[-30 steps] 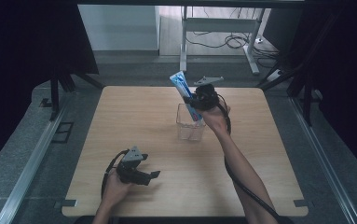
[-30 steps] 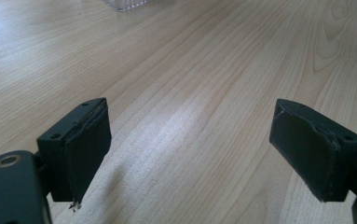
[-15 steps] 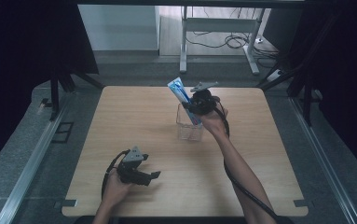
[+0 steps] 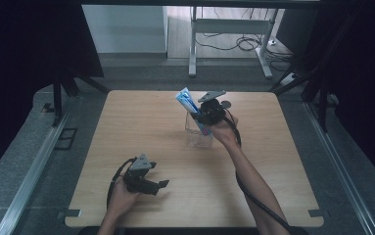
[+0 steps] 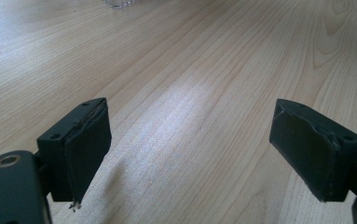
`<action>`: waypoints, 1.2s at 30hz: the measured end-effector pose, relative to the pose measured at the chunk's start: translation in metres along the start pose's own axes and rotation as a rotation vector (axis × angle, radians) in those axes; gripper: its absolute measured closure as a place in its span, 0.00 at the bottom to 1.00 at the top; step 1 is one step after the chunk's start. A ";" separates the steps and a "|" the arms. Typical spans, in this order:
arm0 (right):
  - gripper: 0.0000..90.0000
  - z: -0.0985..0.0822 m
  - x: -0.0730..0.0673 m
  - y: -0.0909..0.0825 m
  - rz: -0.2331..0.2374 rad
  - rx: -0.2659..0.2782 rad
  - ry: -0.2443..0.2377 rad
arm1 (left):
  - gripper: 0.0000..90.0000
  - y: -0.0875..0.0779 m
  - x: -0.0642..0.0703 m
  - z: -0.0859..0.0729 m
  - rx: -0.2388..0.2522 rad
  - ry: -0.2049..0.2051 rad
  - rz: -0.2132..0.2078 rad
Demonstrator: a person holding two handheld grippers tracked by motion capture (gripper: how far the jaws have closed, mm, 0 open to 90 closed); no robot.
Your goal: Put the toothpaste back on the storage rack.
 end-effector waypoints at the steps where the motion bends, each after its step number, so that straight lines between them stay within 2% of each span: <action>1: 0.79 -0.001 0.000 0.001 0.001 -0.001 -0.001 | 0.14 0.000 0.000 0.000 0.000 0.000 0.000; 6: 0.79 -0.002 -0.001 0.001 0.013 -0.011 0.001 | 0.14 0.000 0.000 0.000 -0.002 0.000 -0.001; 11: 0.78 -0.003 0.000 0.001 0.031 -0.016 0.023 | 0.14 0.001 0.000 -0.001 -0.008 0.001 -0.001; 14: 0.77 -0.006 0.001 0.001 0.030 -0.046 0.035 | 0.14 0.001 0.000 0.000 -0.008 0.004 0.000; 17: 0.77 -0.010 0.003 0.001 0.051 -0.027 0.041 | 0.14 0.001 0.001 0.000 -0.009 0.004 -0.001; 19: 0.77 -0.011 0.002 0.001 0.047 -0.029 0.037 | 0.14 0.002 0.001 -0.001 -0.012 0.005 0.000; 23: 0.75 -0.012 0.004 0.001 0.065 -0.037 0.066 | 0.14 0.002 0.002 0.000 -0.012 0.007 0.000; 25: 0.74 -0.013 0.004 0.001 0.074 -0.046 0.085 | 0.14 0.002 0.002 0.000 -0.014 0.009 0.002; 27: 0.73 -0.014 0.004 0.001 0.075 -0.062 0.082 | 0.14 0.002 0.002 -0.001 -0.018 0.013 0.004; 28: 0.72 -0.017 0.003 0.002 0.060 -0.104 0.072 | 0.14 0.003 0.002 -0.001 -0.018 0.014 0.004; 29: 0.73 -0.018 0.003 0.002 0.041 -0.102 0.069 | 0.14 0.003 0.002 0.000 -0.017 0.014 0.004; 31: 0.73 -0.019 0.005 -0.001 0.056 -0.077 0.086 | 0.14 0.003 0.002 0.000 -0.017 0.015 0.004; 36: 0.72 -0.019 0.006 -0.004 0.055 -0.070 0.085 | 0.14 0.003 0.002 -0.001 -0.022 0.015 0.003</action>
Point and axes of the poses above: each handheld gripper's, and its own axes: y roughly forward along the jaws, z roughly out of its top, x roughly to its right, the point moved 2 cm from there along y, roughly forward along the jaws, and after that the axes turned 12 degrees about z, right-handed, at the moved point
